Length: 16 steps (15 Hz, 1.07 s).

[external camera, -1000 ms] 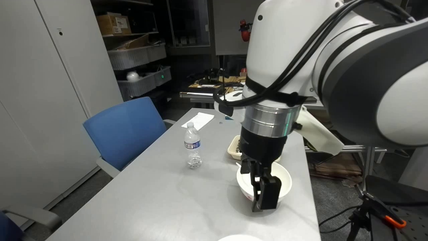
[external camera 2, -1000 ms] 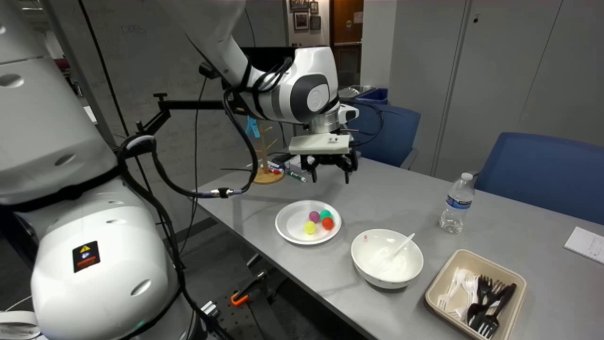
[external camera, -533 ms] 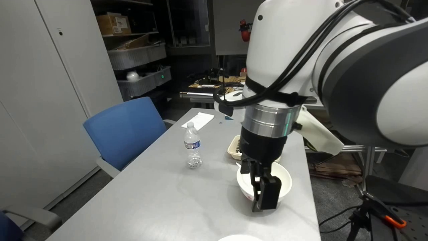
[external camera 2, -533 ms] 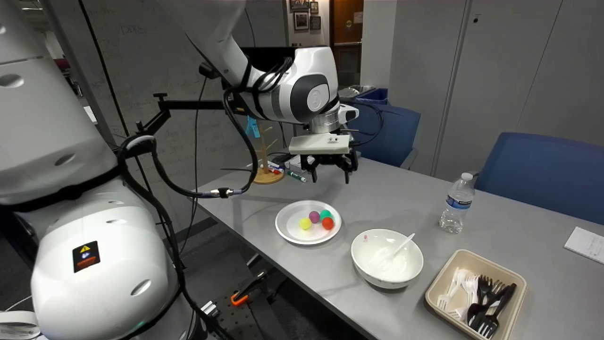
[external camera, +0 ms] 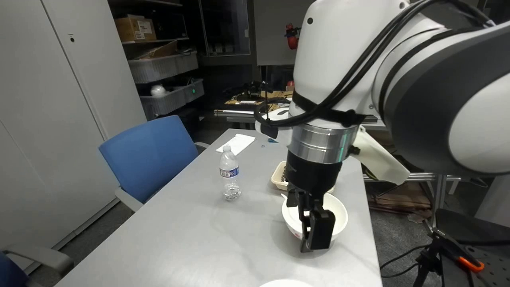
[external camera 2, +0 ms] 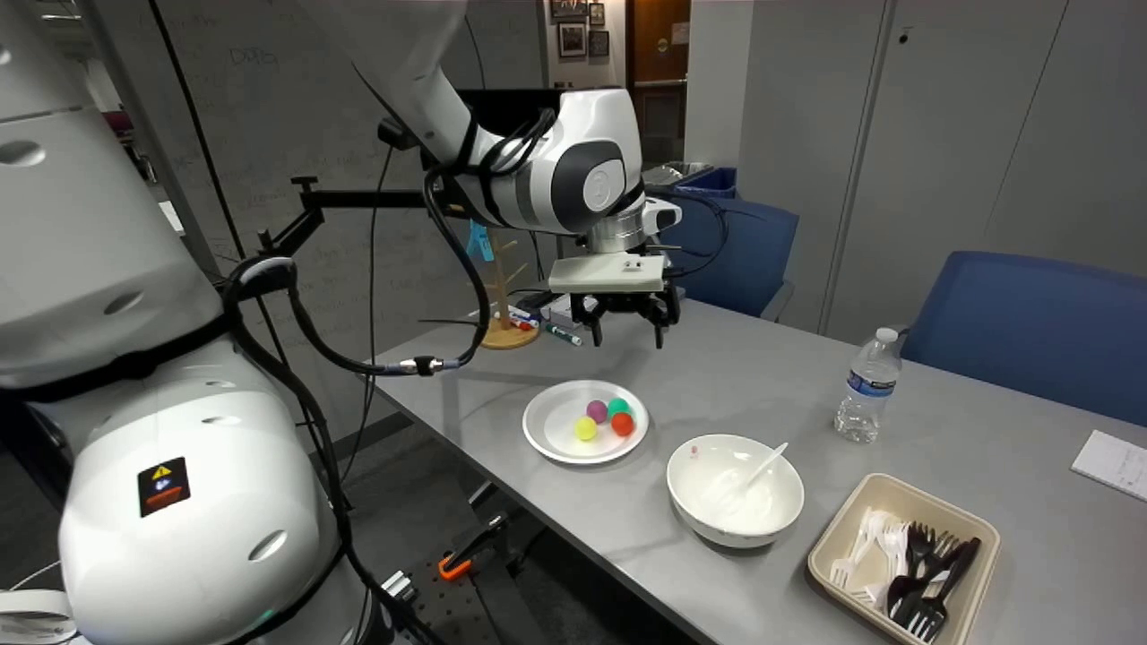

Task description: Move the balls from the bowl to the plate

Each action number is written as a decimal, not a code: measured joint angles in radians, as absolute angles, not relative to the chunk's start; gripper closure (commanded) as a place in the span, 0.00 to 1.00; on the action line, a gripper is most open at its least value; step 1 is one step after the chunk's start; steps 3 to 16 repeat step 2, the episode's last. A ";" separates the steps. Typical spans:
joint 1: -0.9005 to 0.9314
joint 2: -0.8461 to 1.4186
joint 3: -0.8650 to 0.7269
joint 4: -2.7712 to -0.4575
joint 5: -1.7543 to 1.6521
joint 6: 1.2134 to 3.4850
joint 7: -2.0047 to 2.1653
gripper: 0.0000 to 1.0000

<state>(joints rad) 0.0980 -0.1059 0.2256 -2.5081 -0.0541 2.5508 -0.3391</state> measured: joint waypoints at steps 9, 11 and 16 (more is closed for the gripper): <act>0.098 -0.106 0.226 -2.508 -0.054 2.551 -0.339 0.00; 0.098 -0.106 0.226 -2.508 -0.054 2.551 -0.339 0.00; 0.098 -0.106 0.226 -2.508 -0.054 2.551 -0.339 0.00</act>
